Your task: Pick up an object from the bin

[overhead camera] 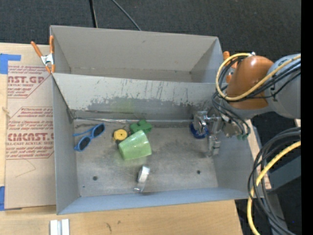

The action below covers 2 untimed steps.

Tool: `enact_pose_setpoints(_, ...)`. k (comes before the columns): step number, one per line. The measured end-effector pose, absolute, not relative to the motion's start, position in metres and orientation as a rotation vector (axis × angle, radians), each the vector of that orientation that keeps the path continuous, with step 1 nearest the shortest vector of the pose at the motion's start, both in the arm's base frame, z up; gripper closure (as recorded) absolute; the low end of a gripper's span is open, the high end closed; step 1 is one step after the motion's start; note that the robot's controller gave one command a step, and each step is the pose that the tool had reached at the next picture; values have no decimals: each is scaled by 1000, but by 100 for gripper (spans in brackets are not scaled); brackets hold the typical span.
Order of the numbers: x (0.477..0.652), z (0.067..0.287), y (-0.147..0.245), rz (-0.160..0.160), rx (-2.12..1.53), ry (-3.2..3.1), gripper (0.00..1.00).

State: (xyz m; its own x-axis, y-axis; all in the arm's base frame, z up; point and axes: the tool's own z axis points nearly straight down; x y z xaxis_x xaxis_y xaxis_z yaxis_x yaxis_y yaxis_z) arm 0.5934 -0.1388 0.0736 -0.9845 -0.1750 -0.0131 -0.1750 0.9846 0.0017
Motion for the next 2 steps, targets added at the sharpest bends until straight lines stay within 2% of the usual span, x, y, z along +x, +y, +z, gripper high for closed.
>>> enact_pose_setpoints(1,596,76,-139,1,-275,3109,100)
enact_pose_setpoints(2,575,228,-149,-6,-597,3074,100)
